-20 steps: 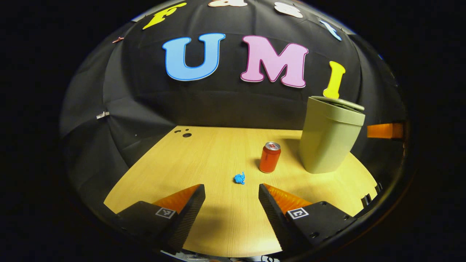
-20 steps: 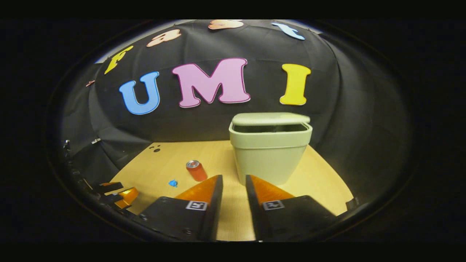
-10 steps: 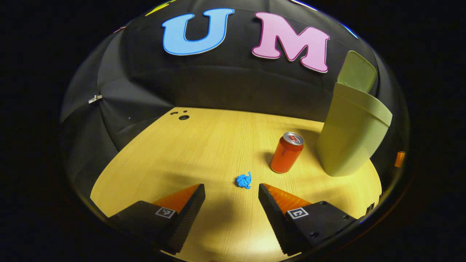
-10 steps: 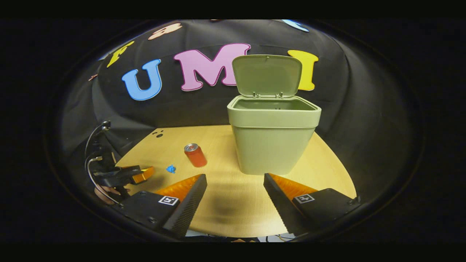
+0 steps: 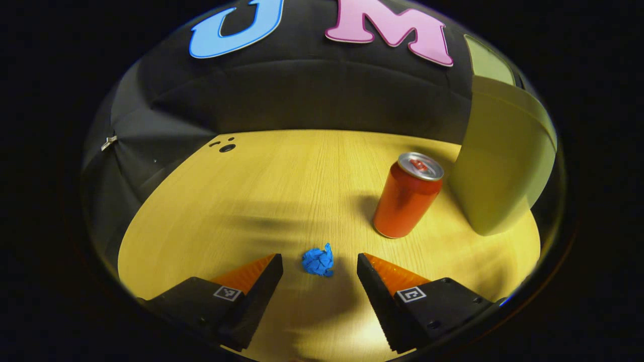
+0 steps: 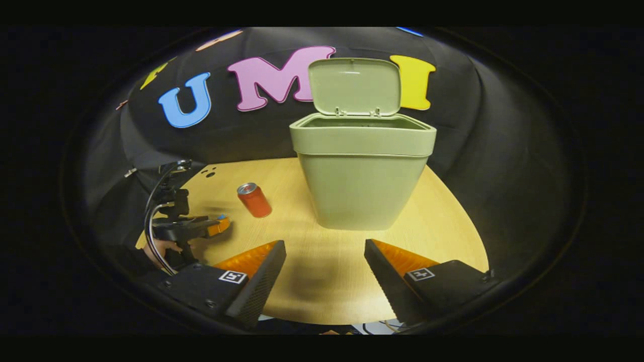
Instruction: Press the lid of the desktop garbage bin to open it, pick up the crumpled paper on the desktop and throw it into the bin, then pick up the pop can on the desktop and drop it into the bin, and finally close the garbage bin lid.
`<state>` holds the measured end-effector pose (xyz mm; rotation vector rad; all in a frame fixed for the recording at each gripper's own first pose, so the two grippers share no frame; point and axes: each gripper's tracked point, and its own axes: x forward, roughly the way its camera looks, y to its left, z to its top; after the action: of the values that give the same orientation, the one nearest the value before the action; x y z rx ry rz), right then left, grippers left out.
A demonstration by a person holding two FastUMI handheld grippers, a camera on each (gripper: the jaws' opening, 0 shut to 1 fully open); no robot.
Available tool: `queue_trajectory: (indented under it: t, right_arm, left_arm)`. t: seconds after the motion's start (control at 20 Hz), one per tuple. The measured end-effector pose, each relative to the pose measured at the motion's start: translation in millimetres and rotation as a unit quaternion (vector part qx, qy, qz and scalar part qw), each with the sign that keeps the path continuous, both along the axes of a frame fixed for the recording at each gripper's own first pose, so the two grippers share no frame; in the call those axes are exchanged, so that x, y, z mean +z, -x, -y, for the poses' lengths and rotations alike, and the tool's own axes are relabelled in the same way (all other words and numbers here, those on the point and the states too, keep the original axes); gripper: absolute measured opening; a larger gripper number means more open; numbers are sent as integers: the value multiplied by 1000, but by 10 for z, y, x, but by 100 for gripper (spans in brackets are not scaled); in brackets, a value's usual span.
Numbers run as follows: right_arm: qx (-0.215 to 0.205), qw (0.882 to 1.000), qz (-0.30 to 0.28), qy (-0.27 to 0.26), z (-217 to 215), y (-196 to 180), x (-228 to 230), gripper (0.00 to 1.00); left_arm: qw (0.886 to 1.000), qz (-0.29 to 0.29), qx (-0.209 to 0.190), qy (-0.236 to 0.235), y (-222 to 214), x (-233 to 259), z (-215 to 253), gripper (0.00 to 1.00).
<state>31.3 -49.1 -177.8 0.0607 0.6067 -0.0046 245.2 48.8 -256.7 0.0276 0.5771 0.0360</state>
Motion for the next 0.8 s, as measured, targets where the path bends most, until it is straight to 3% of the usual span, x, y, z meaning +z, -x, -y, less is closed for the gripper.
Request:
queue_trajectory:
  t: [0.3, 0.4, 0.6, 0.65, 0.7, 0.75, 0.8]
  right_arm:
    - [-5, 1000, -13, 2, 130, -60, -88, 99]
    - [-7, 1000, -15, 1, 160, -81, -99, 99]
    - [-6, 1000, -17, 0, 168, -100, -118, 99]
    - [-4, 1000, -18, -1, 162, -105, -122, 99]
    - [-2, 1000, -19, -2, 155, -108, -134, 99]
    - [0, 1000, -19, -1, 150, -106, -133, 99]
    - [1, 1000, -20, -1, 145, -92, -137, 99]
  left_arm:
    - [1000, -6, 18, 2, -121, -141, -54, 94]
    - [1000, -12, 17, 2, -133, -182, -55, 89]
    - [1000, -7, 8, -1, -166, -178, -21, 71]
    - [1000, -5, 11, -1, -174, -166, -25, 58]
    - [1000, -6, 13, -2, -167, -178, -30, 57]
    - [1000, -4, 12, -3, -165, -172, -23, 42]
    - [1000, -4, 12, -3, -168, -176, -23, 44]
